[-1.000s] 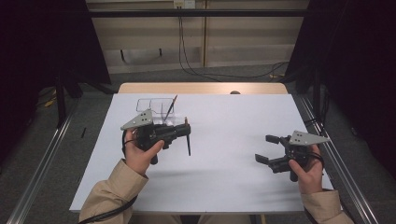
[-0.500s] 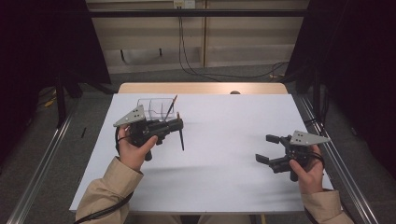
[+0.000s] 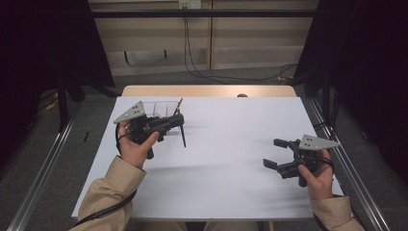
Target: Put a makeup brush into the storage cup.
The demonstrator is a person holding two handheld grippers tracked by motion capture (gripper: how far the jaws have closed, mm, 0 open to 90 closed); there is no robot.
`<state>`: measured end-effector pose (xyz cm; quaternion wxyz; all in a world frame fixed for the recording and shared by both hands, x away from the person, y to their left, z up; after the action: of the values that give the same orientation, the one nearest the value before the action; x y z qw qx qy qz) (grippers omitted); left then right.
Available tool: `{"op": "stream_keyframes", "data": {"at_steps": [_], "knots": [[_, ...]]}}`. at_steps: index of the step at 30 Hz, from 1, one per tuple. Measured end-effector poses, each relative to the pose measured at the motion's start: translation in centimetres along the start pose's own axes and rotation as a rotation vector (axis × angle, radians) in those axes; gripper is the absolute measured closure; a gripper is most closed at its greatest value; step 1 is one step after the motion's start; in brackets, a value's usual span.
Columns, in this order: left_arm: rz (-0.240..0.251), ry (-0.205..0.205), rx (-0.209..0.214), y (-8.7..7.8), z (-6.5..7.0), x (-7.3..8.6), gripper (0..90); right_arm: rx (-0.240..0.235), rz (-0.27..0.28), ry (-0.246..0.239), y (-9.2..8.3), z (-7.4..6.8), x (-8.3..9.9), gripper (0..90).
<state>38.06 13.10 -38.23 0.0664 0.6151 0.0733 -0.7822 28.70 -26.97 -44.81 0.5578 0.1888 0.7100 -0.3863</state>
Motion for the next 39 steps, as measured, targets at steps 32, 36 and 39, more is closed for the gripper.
{"op": "stream_keyframes", "data": {"at_steps": [32,36,39], "knots": [[0.003,0.036,-0.140,0.0,-4.1,-2.4,83.9,0.003,0.004,-0.002,0.0,0.1,0.1,7.7],[0.006,0.035,-0.157,-0.1,-4.5,-2.5,83.9,0.011,0.000,-0.002,-0.1,0.2,0.1,7.7],[0.007,0.035,-0.167,-0.1,-4.8,-2.6,83.9,0.011,-0.003,-0.002,-0.1,0.2,0.2,7.7]]}}
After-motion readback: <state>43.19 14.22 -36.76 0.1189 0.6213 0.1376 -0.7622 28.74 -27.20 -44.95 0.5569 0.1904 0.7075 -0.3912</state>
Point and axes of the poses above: each handheld gripper's, and its own axes: y roughly forward along the jaws, x roughly out of its underside, z roughly to its right, the point moved 4 cm from there along y, roughly forward along the jaws, and after that the axes turned 10 degrees about x, right-handed, at the moved point
